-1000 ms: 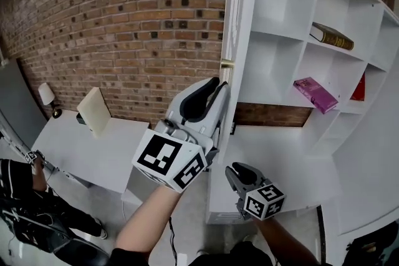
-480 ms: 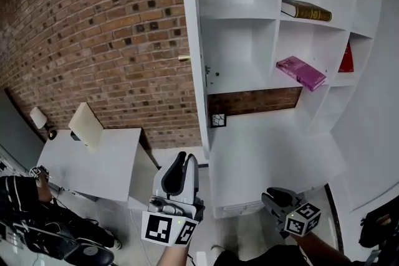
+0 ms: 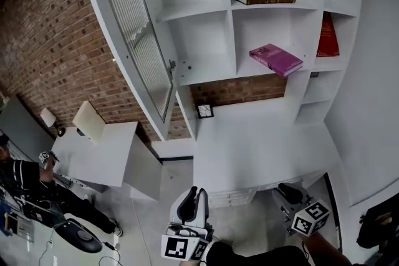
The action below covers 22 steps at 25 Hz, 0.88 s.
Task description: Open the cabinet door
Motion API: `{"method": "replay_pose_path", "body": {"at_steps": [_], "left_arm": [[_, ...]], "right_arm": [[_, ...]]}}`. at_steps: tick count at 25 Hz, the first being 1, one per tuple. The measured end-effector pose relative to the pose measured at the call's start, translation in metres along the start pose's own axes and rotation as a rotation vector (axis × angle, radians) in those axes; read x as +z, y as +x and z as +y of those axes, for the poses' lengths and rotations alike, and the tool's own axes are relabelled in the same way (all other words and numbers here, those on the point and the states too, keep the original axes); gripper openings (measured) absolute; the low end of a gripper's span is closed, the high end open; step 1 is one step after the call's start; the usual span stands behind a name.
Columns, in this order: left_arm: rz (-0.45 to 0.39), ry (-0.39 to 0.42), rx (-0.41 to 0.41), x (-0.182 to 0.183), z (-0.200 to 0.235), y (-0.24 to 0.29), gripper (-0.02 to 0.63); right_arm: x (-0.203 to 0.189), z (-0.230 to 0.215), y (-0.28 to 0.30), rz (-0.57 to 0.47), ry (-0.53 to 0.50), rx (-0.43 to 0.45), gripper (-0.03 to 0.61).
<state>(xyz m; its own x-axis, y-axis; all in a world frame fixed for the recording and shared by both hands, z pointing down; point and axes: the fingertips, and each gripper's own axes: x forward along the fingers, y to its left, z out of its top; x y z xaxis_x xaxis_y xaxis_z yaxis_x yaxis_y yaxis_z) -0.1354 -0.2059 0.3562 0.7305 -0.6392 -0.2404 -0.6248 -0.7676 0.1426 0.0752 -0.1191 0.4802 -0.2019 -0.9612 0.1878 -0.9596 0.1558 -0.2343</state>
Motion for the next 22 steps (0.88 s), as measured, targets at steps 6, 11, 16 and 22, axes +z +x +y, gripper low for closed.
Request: {"method": "replay_pose_path", "body": {"at_steps": [6, 11, 16, 22], "left_arm": [[0.128, 0.013, 0.045, -0.071, -0.104, -0.034, 0.075], [0.135, -0.074, 0.042, -0.102, -0.206, -0.050, 0.075], [0.178, -0.074, 0.040, -0.126, -0.273, -0.054, 0.075], [0.242, -0.058, -0.017, -0.148, -0.316, -0.048, 0.075]], "right_arm": [[-0.005, -0.067, -0.108, -0.070, 0.009, -0.038, 0.100], [-0.027, -0.115, -0.204, -0.075, 0.018, -0.065, 0.098], [-0.043, -0.142, -0.264, -0.080, 0.043, -0.076, 0.098], [-0.029, -0.158, -0.297, -0.138, -0.002, -0.088, 0.098]]}}
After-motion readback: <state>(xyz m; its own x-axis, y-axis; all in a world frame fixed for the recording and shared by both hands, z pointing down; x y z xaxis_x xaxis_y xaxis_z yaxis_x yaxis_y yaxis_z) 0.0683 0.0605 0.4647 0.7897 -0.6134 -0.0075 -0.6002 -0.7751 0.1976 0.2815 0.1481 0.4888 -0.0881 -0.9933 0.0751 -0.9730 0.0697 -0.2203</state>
